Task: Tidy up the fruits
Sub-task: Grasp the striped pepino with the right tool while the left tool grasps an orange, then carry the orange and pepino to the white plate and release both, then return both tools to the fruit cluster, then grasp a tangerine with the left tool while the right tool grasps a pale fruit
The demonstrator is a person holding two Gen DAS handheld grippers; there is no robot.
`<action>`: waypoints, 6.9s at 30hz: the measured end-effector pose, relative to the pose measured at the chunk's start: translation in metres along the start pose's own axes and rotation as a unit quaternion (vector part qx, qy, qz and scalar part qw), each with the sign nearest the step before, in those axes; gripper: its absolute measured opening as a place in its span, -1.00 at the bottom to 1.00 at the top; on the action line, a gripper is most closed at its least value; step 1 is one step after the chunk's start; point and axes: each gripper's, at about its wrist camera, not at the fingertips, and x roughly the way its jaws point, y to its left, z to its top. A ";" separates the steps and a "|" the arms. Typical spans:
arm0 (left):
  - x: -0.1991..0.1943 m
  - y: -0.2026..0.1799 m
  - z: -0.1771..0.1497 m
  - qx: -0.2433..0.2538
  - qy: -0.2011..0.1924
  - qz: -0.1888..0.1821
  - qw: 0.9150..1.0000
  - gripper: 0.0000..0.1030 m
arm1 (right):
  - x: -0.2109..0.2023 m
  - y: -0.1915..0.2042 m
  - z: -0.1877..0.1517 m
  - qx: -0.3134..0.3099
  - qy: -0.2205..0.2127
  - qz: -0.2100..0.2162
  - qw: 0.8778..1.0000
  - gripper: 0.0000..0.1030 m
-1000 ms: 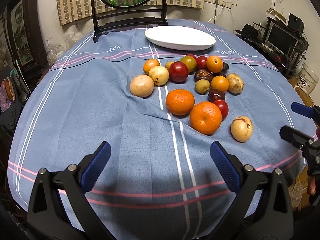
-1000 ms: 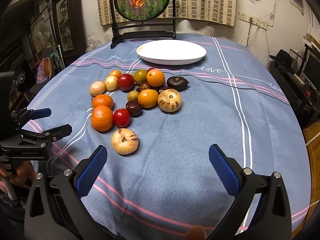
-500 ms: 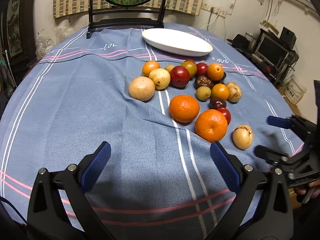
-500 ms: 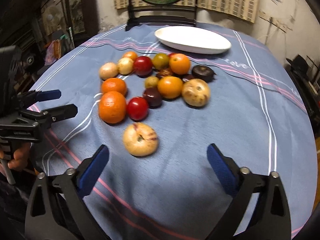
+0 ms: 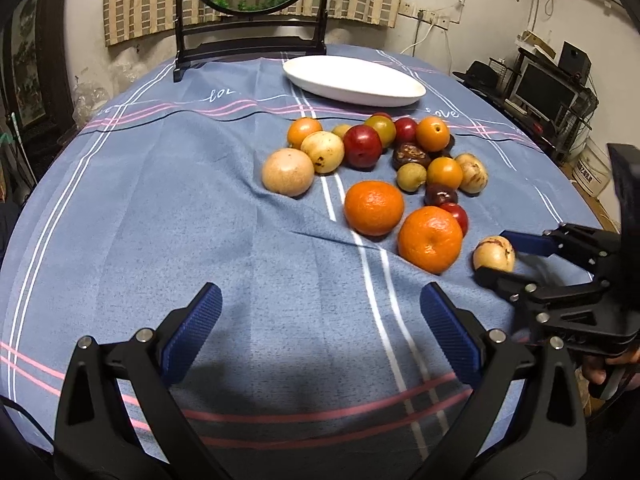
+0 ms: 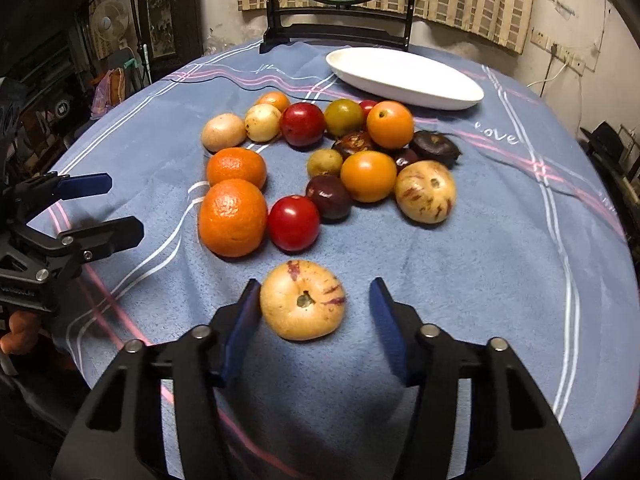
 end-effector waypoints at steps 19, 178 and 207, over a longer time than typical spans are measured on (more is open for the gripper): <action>0.034 -0.053 0.024 0.061 0.028 -0.068 0.995 0.35 | -0.008 -0.018 -0.021 0.062 -0.045 0.061 0.995 -0.17; 0.043 -0.005 0.046 0.017 -0.011 -0.064 0.998 0.91 | 0.047 -0.102 0.062 0.036 -0.013 0.021 0.999 -0.16; 0.076 -0.029 0.052 0.075 0.058 -0.073 0.993 -0.11 | 0.036 -0.111 0.057 0.063 -0.034 0.050 0.996 -0.16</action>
